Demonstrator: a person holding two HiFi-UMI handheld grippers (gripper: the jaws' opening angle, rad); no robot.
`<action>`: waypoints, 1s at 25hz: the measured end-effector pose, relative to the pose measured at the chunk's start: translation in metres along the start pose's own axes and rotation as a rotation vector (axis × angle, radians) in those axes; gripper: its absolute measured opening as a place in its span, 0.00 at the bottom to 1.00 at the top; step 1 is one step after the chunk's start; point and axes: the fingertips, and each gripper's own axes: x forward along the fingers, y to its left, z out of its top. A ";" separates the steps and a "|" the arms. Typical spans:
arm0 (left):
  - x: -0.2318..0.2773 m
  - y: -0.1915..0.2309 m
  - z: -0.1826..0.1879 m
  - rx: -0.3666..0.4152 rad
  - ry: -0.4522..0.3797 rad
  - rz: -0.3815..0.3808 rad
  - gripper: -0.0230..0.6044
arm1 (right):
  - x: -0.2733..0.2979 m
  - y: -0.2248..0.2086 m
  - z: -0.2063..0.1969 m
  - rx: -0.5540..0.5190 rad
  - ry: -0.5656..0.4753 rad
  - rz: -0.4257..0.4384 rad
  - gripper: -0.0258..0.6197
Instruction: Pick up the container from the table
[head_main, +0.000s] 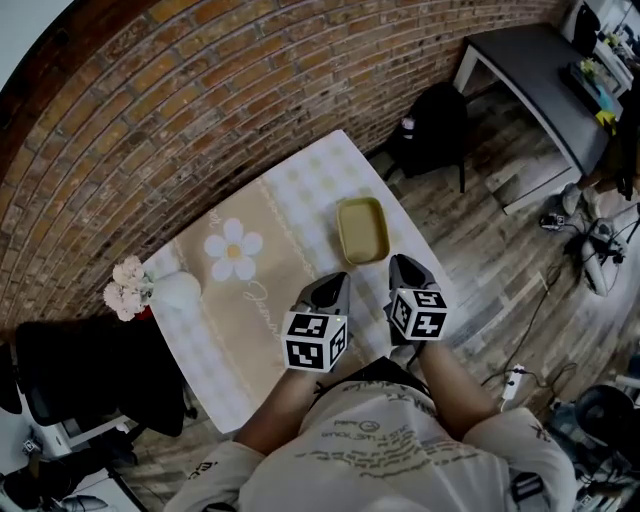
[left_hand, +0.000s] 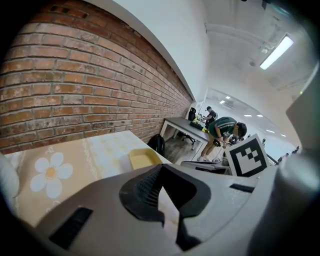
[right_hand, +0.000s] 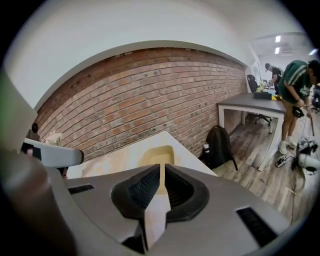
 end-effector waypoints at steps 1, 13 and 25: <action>0.002 0.003 -0.001 -0.003 0.005 0.000 0.04 | 0.005 -0.001 -0.002 0.004 0.010 -0.003 0.05; 0.011 0.034 -0.009 -0.041 0.034 0.030 0.04 | 0.059 -0.019 -0.030 0.118 0.138 -0.076 0.16; 0.010 0.040 -0.012 -0.050 0.035 0.041 0.04 | 0.078 -0.025 -0.055 0.334 0.271 -0.103 0.18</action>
